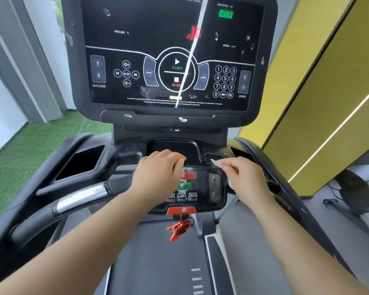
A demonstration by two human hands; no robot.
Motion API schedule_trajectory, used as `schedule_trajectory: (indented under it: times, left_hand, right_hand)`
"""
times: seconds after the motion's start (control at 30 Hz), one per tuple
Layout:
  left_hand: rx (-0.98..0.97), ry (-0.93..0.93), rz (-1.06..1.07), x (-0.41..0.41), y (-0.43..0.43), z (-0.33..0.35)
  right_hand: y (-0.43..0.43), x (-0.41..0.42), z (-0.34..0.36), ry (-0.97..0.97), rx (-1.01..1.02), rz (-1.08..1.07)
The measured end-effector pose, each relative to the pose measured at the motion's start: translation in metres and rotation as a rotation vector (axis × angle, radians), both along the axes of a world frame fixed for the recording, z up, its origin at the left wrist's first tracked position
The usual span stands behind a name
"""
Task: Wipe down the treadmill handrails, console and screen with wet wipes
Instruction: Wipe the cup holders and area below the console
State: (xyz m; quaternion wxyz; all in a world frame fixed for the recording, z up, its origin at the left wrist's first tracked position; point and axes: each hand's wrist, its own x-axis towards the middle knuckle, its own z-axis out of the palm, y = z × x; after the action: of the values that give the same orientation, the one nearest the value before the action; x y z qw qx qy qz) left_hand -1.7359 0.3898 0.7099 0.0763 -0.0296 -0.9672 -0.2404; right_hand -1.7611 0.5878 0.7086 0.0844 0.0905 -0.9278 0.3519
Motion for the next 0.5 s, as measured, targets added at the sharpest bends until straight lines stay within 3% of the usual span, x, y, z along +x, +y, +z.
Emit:
schedule_trajectory:
  times: [0.27,0.5]
  left_hand:
    - [-0.069,0.094,0.055,0.002,0.018,-0.013]
    - [-0.094,0.173,0.018,0.000,0.039,-0.013]
  right_hand:
    - [0.017,0.046,-0.039,0.001,-0.385,-0.084]
    - [0.017,0.049,-0.056,-0.028,-0.436,-0.144]
